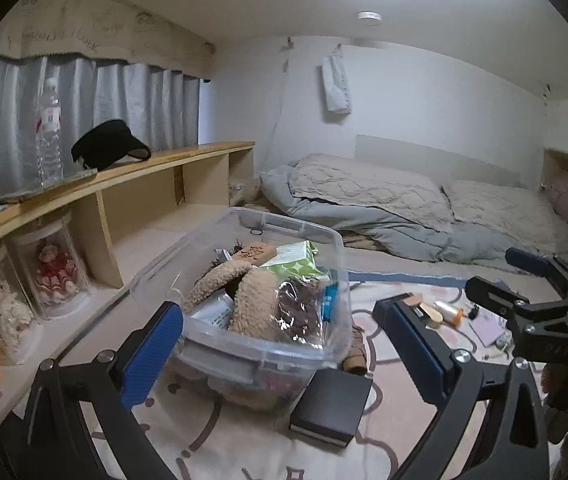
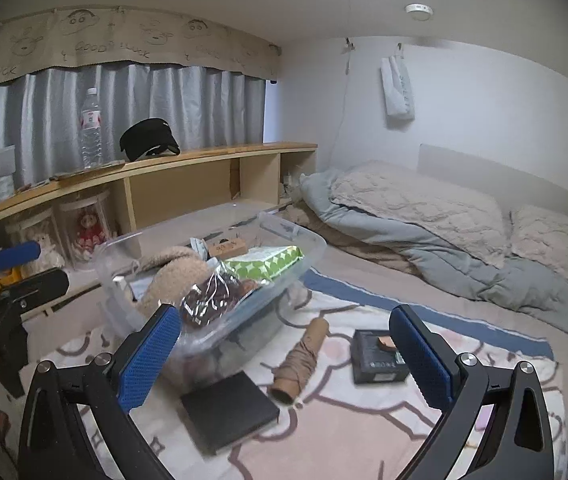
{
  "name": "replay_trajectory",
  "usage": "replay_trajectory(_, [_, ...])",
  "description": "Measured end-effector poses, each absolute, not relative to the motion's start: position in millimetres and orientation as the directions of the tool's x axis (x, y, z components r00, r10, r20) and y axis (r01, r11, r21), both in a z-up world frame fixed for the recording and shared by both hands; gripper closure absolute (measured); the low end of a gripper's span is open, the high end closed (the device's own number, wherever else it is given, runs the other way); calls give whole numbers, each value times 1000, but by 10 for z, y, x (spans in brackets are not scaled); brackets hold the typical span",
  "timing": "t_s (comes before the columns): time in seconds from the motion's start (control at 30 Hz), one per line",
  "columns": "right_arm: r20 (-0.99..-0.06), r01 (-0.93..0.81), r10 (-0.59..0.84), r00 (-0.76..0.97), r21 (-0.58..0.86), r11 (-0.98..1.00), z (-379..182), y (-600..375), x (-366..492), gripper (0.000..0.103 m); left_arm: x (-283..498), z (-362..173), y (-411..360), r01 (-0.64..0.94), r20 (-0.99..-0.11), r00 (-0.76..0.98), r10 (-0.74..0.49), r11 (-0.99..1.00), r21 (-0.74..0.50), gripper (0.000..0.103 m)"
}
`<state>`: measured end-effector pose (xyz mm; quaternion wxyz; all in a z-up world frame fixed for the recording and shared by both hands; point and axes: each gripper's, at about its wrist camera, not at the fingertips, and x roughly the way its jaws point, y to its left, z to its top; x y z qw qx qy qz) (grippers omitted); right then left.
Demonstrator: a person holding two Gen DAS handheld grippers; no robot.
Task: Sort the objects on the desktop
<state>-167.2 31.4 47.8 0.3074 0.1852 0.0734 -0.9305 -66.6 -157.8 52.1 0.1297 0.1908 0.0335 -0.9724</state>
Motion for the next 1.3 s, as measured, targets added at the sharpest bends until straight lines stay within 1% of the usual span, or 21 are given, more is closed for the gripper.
replay_trajectory(0.13, [-390,584,-531,-752,-20,-812,457,474,-1474,0,-460,521,-1428,254,-361,-901,-241,-967,10,1])
replay_trajectory(0.37, [-369,559,-523,-768,9,-829,403,732,-1193,0,-168,530,-1282,236,-353,-912,-206,-971,-41,1])
replay_trajectory(0.5, [-371,549,-520,-769,33,-835,317,876,-1085,0,-45,477,-1181,248,-357,-907,-225,-969,-19,0])
replay_trajectory(0.67, [-382,531,-506,-774,46,-846,195,1039,-948,0,74,383,-1124,265,-376,-895,-239,-964,-20,0])
replay_trajectory(0.87, [-399,509,-482,-780,44,-860,79,1224,-757,0,200,255,-1046,278,-378,-888,-263,-961,15,0])
replay_trajectory(1.3, [-393,486,-463,-795,44,-873,-4,1381,-476,0,441,-3,-938,288,-375,-881,-290,-956,63,0])
